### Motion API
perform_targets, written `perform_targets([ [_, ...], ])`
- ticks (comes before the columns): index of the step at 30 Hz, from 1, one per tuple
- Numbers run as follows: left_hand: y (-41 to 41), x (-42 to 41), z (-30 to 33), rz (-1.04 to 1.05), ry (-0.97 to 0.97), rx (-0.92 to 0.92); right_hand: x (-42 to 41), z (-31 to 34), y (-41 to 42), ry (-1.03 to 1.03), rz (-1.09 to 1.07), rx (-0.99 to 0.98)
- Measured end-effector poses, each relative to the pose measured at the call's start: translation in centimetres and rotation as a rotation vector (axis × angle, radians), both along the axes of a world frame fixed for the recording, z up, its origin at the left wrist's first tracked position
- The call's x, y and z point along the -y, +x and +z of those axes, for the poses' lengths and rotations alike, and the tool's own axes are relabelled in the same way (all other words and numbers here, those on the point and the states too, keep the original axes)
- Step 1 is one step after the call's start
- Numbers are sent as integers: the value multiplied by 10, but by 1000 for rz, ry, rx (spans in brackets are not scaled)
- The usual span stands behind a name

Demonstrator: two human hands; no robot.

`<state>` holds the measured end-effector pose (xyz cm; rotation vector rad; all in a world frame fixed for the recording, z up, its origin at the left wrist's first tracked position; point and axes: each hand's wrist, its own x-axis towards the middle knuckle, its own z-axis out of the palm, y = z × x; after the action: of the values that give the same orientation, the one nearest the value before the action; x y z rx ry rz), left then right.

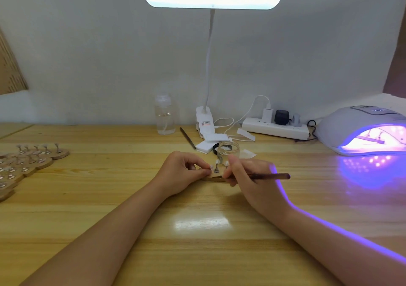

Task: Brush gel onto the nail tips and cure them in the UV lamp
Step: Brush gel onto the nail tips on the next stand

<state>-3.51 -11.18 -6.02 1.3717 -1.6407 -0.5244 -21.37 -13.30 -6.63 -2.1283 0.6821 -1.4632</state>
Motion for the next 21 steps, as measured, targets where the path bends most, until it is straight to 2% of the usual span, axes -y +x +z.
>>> perform_targets([
  [4, 1, 1, -1, 14, -12, 17, 1, 2, 0, -94, -36, -39],
  [8, 1, 1, -2, 9, -10, 8, 0, 0, 0, -9, -5, -1],
  [12, 1, 1, -2, 10, -12, 11, 0, 3, 0, -90, -30, -20],
  [15, 1, 1, -1, 14, -10, 11, 1, 0, 0, -29, -14, -2],
  [19, 1, 1, -1, 21, 0, 9, 1, 2, 1, -113, -45, -18],
  [21, 0, 0, 0, 19, 6, 7, 0, 1, 1, -58, -39, -29],
])
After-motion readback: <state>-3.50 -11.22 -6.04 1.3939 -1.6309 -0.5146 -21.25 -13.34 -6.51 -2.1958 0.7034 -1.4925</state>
